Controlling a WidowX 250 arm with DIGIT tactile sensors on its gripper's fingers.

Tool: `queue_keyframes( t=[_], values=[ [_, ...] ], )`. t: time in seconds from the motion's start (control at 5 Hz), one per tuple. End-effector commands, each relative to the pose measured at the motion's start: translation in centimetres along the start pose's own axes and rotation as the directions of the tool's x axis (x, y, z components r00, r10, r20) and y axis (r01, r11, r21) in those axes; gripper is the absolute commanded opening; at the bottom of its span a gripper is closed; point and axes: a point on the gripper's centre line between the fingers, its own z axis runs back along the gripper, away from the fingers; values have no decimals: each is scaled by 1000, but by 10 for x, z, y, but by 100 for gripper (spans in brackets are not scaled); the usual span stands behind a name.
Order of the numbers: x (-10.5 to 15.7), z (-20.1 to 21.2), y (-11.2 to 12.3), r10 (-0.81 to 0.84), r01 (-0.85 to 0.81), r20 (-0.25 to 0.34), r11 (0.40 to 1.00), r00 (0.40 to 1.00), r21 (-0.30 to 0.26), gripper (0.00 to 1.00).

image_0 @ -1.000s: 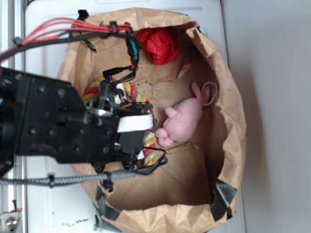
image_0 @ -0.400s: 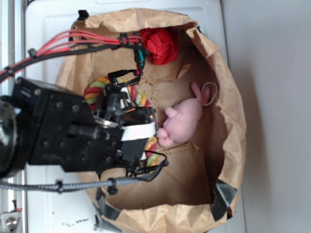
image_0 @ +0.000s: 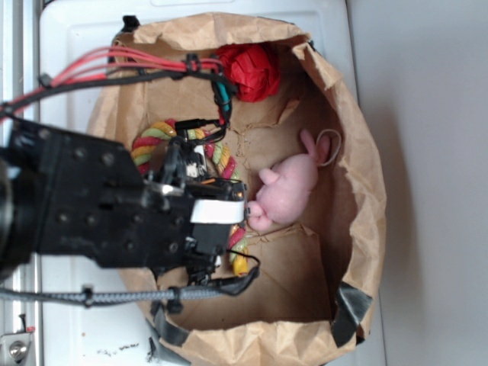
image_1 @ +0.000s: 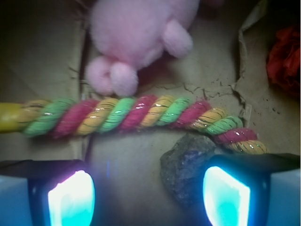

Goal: Grab the rock.

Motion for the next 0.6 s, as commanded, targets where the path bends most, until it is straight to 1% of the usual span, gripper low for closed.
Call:
queue_keyframes(
  t=[0.0, 0.2, 0.4],
  values=[
    [31, 15, 21, 40, -40, 13, 999, 999, -28, 100],
    [29, 13, 25, 32, -32, 7, 999, 999, -19, 100],
    [26, 3, 25, 22, -22, 5, 1000, 1000, 12, 100]
  ],
)
